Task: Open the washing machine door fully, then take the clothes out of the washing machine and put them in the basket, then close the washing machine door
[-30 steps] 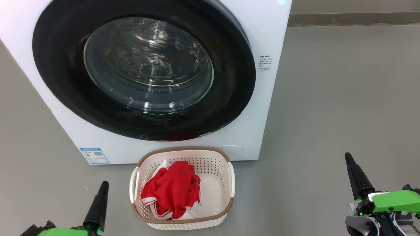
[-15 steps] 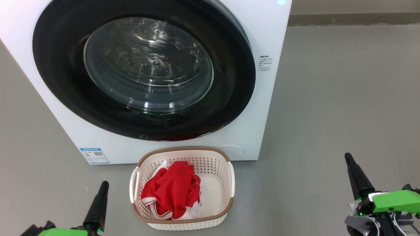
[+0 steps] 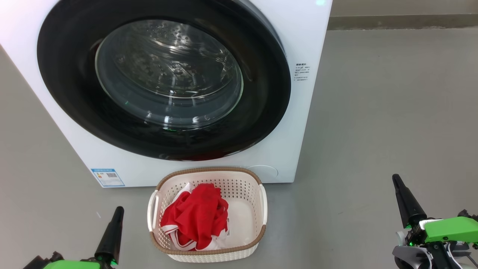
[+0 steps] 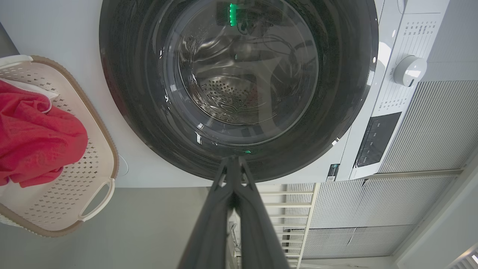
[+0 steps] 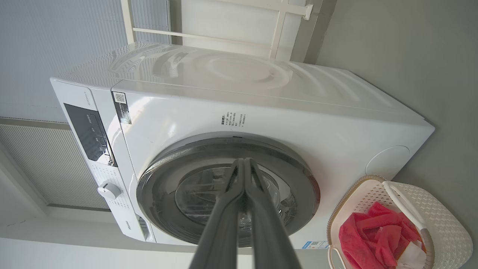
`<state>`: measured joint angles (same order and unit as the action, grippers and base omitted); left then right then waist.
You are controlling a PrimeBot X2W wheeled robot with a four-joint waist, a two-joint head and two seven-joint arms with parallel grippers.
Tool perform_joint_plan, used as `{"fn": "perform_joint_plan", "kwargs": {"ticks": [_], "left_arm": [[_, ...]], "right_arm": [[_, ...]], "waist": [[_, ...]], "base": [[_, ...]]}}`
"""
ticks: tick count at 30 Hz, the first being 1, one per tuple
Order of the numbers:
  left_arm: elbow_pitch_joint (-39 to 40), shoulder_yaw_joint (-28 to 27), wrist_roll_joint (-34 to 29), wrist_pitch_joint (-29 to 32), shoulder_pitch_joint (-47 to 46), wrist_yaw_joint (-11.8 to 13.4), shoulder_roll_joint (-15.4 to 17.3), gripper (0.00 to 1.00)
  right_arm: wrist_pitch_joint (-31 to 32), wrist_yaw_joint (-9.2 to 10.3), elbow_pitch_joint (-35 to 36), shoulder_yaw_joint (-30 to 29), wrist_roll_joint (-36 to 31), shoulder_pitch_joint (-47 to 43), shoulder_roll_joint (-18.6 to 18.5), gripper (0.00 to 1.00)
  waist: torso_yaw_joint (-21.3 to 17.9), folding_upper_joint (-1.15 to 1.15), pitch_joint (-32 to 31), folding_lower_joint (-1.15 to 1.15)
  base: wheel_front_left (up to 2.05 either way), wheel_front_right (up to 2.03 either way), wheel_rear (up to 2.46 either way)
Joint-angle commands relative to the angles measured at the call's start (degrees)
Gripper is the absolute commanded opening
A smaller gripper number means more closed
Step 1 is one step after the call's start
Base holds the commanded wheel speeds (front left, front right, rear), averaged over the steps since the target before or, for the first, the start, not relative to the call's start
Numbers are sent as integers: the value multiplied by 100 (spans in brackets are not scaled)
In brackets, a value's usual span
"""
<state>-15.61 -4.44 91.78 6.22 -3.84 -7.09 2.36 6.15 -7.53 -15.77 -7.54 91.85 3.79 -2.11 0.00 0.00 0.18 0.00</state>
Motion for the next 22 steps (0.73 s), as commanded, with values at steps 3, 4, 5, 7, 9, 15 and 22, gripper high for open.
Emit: {"fn": "perform_joint_plan", "kwargs": {"ticks": [3,4,5,7,9,15,22], "left_arm": [[157,-210,38,28,-235,-40,52,0],[157,-209,38,28,-235,-40,52,0],[157,-209,38,28,-235,-40,52,0],[157,-209,38,28,-235,-40,52,0],[157,-209,38,28,-235,-40,52,0],[157,-209,38,27,-235,-40,52,0],[157,-209,38,27,-235,-40,52,0]], "right_arm": [[36,4,175,99,29,239,-76,0],[36,4,175,99,29,239,-76,0],[36,4,175,99,29,239,-76,0],[36,4,175,99,29,239,-76,0],[36,4,175,100,29,239,-76,0],[36,4,175,100,29,239,-76,0],[36,4,175,100,30,239,-76,0]], "waist": [[0,0,0,0],[0,0,0,0],[0,0,0,0],[0,0,0,0],[0,0,0,0],[0,0,0,0],[0,0,0,0]], "base": [[0,0,0],[0,0,0],[0,0,0],[0,0,0],[0,0,0],[0,0,0],[0,0,0]]}}
